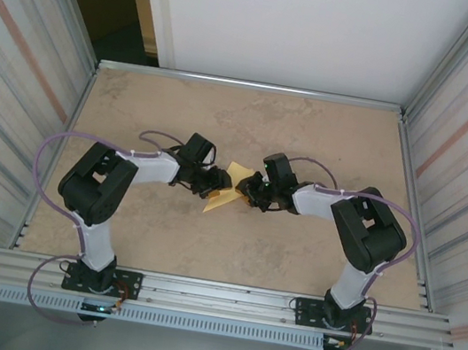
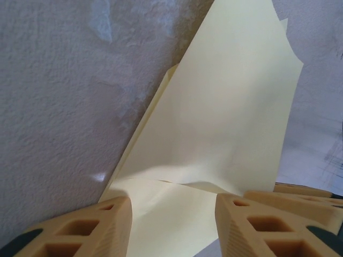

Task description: Fold a paper plane with a square sheet of paper (pick it up from the middle)

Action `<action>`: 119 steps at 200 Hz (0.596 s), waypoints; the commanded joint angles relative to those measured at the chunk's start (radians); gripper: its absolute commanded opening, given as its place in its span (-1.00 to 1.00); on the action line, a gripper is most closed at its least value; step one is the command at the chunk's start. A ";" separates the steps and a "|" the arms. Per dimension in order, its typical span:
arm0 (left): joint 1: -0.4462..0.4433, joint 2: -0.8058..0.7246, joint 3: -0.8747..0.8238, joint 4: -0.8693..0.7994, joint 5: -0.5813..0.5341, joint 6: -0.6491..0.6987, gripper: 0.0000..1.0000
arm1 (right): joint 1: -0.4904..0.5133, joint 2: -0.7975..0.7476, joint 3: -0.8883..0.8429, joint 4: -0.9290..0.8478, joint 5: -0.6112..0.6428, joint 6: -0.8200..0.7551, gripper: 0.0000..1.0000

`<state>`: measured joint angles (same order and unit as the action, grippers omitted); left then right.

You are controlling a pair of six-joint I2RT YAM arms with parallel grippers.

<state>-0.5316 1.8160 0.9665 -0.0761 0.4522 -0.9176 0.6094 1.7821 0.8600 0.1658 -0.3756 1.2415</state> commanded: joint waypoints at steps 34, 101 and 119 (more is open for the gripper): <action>0.015 -0.056 0.003 -0.006 0.027 0.031 -0.10 | 0.007 -0.017 -0.020 0.043 0.016 -0.016 -0.88; 0.004 -0.191 -0.007 0.035 0.016 0.219 0.04 | -0.061 -0.170 -0.077 -0.023 0.095 -0.030 -0.94; -0.041 -0.224 -0.002 0.028 -0.047 0.325 0.11 | -0.085 -0.221 -0.093 -0.060 0.106 -0.013 -0.95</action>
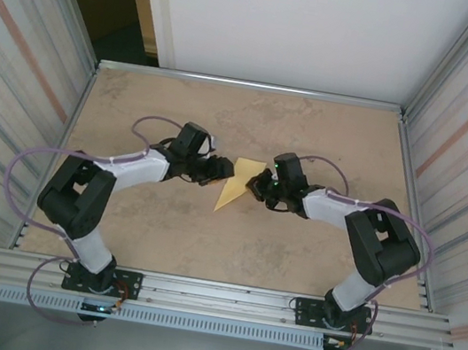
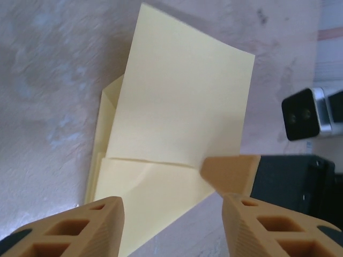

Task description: Fold a paper plane with a square sheet of paper (pick it up from the middle)

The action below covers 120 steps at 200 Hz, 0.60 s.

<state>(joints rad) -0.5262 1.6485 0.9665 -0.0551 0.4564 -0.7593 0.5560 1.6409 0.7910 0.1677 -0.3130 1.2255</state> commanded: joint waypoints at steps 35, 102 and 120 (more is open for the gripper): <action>-0.170 -0.071 0.006 0.018 -0.218 0.392 0.23 | -0.074 -0.155 -0.051 -0.105 0.040 0.048 -0.94; -0.308 0.038 0.016 0.123 -0.398 0.669 0.25 | -0.128 -0.181 -0.058 -0.142 -0.027 0.095 -0.92; -0.328 0.076 0.035 0.124 -0.422 0.731 0.23 | -0.135 -0.182 -0.056 -0.149 -0.040 0.100 -0.92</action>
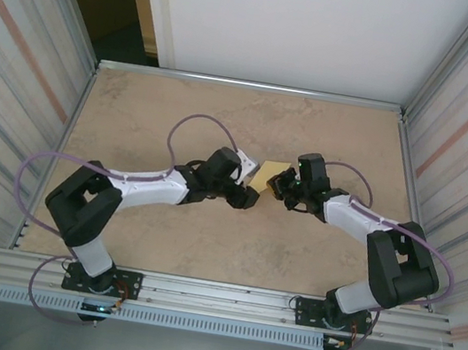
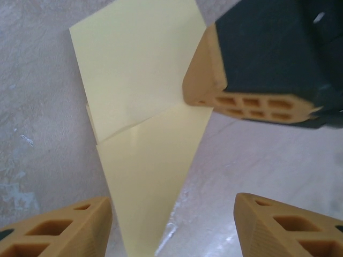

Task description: Fold a paper plane with a square sheet of paper (pick it up from the middle)

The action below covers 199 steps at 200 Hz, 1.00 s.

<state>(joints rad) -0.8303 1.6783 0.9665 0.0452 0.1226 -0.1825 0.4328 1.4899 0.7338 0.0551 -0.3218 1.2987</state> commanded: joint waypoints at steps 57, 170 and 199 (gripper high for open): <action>-0.066 0.051 0.025 0.074 -0.174 0.286 0.16 | -0.026 -0.042 -0.003 -0.049 -0.054 0.035 -0.92; -0.049 0.101 -0.002 0.116 -0.056 0.350 -0.08 | -0.034 -0.016 0.018 -0.074 -0.094 0.065 -0.96; -0.044 0.104 -0.015 0.125 -0.045 0.351 -0.12 | -0.037 -0.010 0.020 -0.077 -0.100 0.072 -0.94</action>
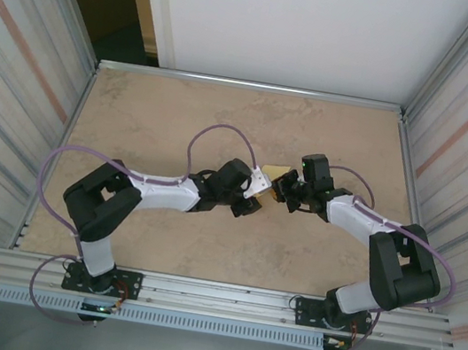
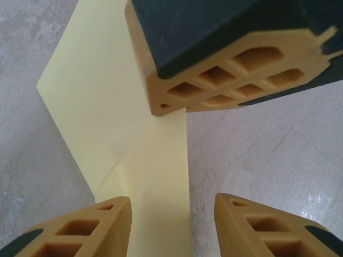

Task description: Fold a paper plane with a square sheet of paper (pick it up from the middle)

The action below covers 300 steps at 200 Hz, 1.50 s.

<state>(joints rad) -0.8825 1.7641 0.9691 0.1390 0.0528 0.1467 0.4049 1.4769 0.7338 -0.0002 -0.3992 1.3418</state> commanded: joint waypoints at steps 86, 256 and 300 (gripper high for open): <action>0.007 0.049 -0.051 0.051 0.037 0.020 -0.35 | -0.007 0.042 0.022 -0.015 -0.028 0.035 -0.90; 0.008 0.088 -0.047 0.050 0.096 -0.011 -0.67 | -0.093 -0.045 0.028 -0.229 0.067 -0.142 0.40; 0.007 0.098 -0.050 0.060 0.095 -0.030 -0.66 | -0.099 -0.052 0.041 -0.298 0.049 -0.234 0.40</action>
<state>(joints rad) -0.8787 1.8481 0.9203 0.1848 0.1341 0.1364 0.3088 1.4425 0.7536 -0.2192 -0.3519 1.1828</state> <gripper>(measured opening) 0.167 0.699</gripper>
